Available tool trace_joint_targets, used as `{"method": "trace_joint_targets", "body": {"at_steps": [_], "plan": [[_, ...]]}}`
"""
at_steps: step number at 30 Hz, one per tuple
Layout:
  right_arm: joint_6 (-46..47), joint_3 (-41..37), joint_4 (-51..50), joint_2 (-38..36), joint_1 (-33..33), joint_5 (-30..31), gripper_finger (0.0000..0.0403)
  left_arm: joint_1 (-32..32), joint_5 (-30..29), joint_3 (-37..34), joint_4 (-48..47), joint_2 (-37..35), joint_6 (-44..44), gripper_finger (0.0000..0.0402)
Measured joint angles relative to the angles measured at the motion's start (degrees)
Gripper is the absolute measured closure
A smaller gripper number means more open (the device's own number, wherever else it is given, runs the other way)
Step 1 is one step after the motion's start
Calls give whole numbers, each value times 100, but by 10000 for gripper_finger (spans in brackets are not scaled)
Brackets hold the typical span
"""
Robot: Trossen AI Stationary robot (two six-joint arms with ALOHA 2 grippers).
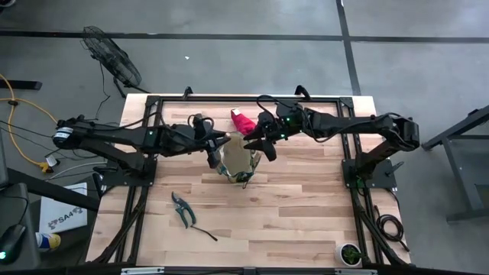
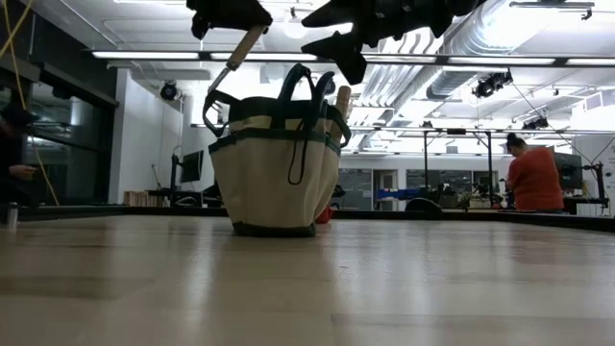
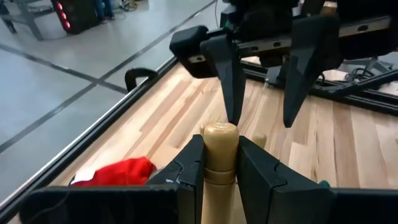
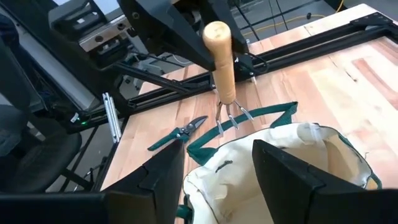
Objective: Pick & Place Garden tools in Gardening bag
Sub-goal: Put the brown hand rake into the brown gardening bag
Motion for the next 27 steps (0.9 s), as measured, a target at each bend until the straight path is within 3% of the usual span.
{"method": "trace_joint_targets", "body": {"at_steps": [27], "plan": [[0,0,-20,0,4,122,221,5,55,-22,-67,144,213,343]]}}
